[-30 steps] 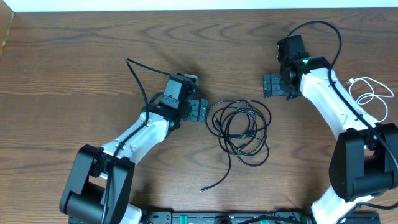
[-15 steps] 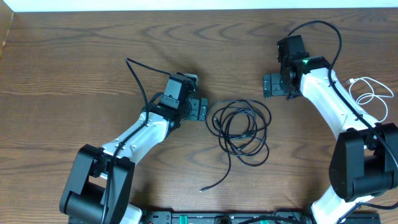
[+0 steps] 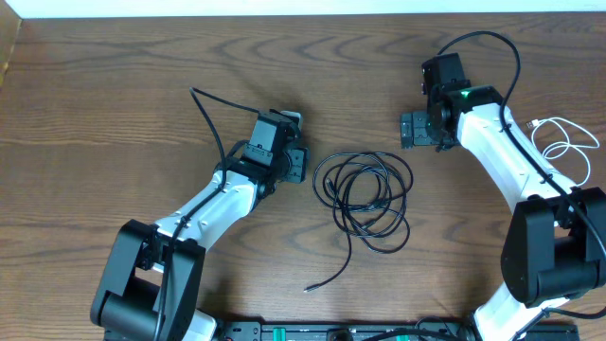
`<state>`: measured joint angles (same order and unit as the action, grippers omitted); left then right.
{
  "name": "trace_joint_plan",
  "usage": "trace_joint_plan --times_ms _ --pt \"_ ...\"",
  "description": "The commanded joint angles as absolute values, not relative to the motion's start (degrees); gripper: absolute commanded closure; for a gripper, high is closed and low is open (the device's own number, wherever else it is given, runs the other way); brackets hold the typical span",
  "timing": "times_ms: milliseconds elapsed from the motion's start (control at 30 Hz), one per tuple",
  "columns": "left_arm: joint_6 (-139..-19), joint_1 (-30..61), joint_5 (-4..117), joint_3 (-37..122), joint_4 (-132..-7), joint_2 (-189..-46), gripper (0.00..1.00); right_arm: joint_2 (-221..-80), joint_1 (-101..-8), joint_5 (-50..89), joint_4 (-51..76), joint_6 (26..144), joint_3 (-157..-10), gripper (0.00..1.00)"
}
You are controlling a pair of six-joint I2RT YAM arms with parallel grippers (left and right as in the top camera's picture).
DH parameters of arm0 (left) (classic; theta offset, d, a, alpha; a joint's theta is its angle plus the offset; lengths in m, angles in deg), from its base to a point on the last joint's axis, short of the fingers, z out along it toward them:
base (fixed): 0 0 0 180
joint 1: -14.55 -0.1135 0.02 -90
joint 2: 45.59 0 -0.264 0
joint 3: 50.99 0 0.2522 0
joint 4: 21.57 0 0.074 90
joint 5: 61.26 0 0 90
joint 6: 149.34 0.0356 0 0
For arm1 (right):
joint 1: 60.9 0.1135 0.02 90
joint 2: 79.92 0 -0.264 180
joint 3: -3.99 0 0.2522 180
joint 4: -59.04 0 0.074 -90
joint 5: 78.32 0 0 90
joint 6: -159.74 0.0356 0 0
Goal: Untangle cables
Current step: 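Move the right gripper back left above the black cable pile, then lower the right gripper onto the black pile's right side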
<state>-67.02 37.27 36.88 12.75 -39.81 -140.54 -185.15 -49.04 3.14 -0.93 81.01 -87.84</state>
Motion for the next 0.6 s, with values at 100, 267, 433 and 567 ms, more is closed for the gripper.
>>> trace_joint_plan --times_ms 100,267,433,567 --pt "-66.89 37.36 35.96 12.48 -39.98 -141.02 0.57 -185.15 -48.8 7.77 -0.34 80.42 -88.95 0.01" --pt "-66.87 37.36 35.94 12.48 -39.94 -141.02 0.57 -185.15 -48.8 14.42 -1.39 80.42 -88.71 0.01" --pt "-66.87 37.36 35.94 12.48 -39.94 -141.02 0.4 -185.15 -48.8 17.46 -4.74 80.4 -88.69 0.01" --pt "-66.89 37.36 35.94 12.48 -39.67 -141.02 0.13 -185.15 -48.8 19.84 -7.1 80.42 -88.69 0.01"
